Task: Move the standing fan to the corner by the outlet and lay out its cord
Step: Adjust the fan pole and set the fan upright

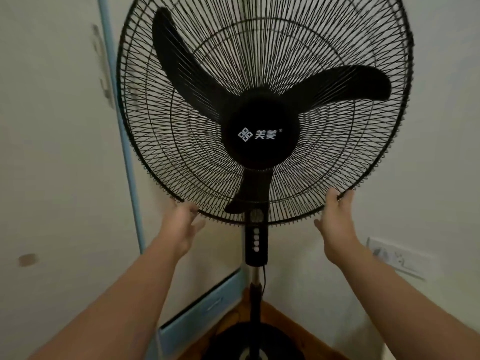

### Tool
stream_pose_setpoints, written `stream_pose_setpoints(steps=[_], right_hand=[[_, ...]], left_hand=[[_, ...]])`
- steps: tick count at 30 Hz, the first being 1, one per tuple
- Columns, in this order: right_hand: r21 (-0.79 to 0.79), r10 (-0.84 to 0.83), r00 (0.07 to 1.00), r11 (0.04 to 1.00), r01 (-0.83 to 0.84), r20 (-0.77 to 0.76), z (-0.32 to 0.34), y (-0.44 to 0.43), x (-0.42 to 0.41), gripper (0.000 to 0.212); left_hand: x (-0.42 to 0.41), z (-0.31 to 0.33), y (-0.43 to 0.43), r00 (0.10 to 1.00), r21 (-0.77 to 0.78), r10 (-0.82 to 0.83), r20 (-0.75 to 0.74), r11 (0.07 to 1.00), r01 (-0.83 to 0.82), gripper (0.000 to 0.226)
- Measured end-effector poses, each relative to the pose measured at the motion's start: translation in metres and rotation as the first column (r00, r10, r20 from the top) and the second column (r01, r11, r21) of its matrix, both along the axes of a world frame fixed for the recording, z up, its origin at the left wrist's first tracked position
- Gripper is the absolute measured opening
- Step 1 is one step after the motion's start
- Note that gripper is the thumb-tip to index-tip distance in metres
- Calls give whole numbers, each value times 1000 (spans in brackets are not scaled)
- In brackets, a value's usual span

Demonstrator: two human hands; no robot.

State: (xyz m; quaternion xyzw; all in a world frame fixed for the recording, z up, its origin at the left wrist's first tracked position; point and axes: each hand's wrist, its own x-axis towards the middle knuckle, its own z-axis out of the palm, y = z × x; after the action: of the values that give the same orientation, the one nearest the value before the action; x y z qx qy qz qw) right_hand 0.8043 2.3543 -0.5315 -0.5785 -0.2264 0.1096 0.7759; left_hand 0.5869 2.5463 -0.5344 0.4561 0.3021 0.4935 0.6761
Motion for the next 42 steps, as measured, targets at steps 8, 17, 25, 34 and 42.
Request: stream_pose_setpoints(steps=[8, 17, 25, 34, 42], right_hand=[[-88, 0, 999, 996, 4, 52, 3, -6, 3, 67], [-153, 0, 997, 988, 11, 73, -27, -7, -1, 66], [-303, 65, 995, 952, -37, 82, -109, 13, -1, 66], [-491, 129, 990, 867, -83, 60, -206, 56, 12, 61], [-605, 244, 967, 782, -152, 73, -267, 104, 26, 57]], left_hand=[[-6, 4, 2, 983, 57, -16, -182, 998, 27, 73], [-13, -26, -6, 958, 71, -25, -287, 996, 47, 84], [6, -83, -12, 892, 58, -113, -437, 986, 154, 79], [55, -156, 7, 711, 110, -141, -689, 949, 296, 69], [101, -193, 32, 624, 183, -125, -772, 895, 406, 70]])
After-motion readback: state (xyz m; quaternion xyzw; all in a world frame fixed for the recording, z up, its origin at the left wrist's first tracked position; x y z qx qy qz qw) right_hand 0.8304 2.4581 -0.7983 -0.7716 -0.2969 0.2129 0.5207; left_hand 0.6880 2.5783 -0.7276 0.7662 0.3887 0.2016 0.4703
